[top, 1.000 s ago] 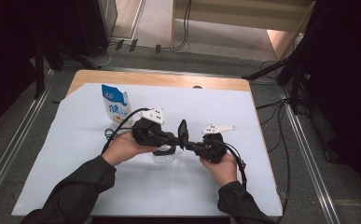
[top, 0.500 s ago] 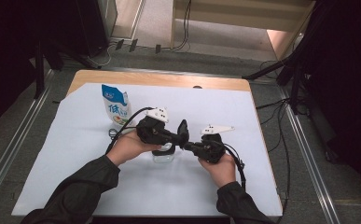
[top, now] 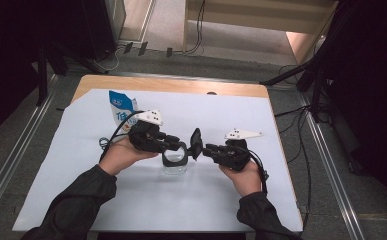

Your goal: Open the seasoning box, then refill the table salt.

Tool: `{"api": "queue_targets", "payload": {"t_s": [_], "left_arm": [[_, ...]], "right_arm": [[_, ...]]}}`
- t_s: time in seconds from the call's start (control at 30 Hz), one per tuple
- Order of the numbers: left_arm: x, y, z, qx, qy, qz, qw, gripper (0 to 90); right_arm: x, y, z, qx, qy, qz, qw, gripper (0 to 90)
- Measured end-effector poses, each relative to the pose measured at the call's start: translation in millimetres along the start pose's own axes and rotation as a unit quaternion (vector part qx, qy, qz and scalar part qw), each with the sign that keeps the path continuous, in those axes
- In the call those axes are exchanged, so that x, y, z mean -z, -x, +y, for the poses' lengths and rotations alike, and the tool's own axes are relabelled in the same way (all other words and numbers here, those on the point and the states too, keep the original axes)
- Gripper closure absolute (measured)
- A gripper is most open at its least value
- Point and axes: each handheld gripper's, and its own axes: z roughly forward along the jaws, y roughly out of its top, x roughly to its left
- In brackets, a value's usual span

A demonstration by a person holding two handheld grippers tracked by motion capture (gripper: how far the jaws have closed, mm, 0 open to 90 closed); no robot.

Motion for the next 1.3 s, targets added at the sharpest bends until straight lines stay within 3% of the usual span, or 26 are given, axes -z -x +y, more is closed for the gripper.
{"api": "queue_targets", "payload": {"t_s": [0.1,0.17,0.27,0.37,0.43,0.67,0.83,1.03,1.3], "left_arm": [[8.5,-3.7,-5.0,0.004,0.000,0.007,1.0000,72.5],[13.0,-6.3,-7.7,0.013,0.002,-0.001,0.9999,69.3],[17.8,-7.7,-10.3,0.012,0.007,0.005,0.9999,61.9],[29.3,-10.8,-15.9,0.015,0.021,0.009,0.9996,56.8],[35.5,-12.8,-19.0,0.020,0.025,0.019,0.9993,52.7],[53.2,-19.7,-30.6,0.042,0.021,0.043,0.9980,40.9],[66.9,-24.1,-40.9,0.056,0.021,0.059,0.9965,44.9],[82.9,-29.5,-49.4,0.063,0.019,0.085,0.9942,42.6],[98.9,-40.6,-59.6,0.079,0.023,0.098,0.9917,42.3]], "right_arm": [[1.4,2.8,0.7,0.005,-0.004,-0.005,1.0000,70.8],[1.6,4.1,0.7,0.003,-0.001,-0.008,1.0000,69.8],[1.2,4.5,0.5,0.004,0.000,-0.007,1.0000,68.4],[-0.9,6.3,-0.4,0.007,0.000,0.002,1.0000,61.2],[-1.8,7.8,-0.4,0.003,-0.006,0.012,0.9999,58.8],[-1.8,12.2,-2.0,0.009,-0.016,0.011,0.9998,50.8],[-3.2,14.5,-1.1,0.018,-0.020,0.010,0.9996,48.3],[-6.8,16.2,2.2,0.025,-0.023,0.014,0.9993,48.4],[-8.7,16.5,2.9,0.027,-0.031,0.012,0.9991,49.0]]}}
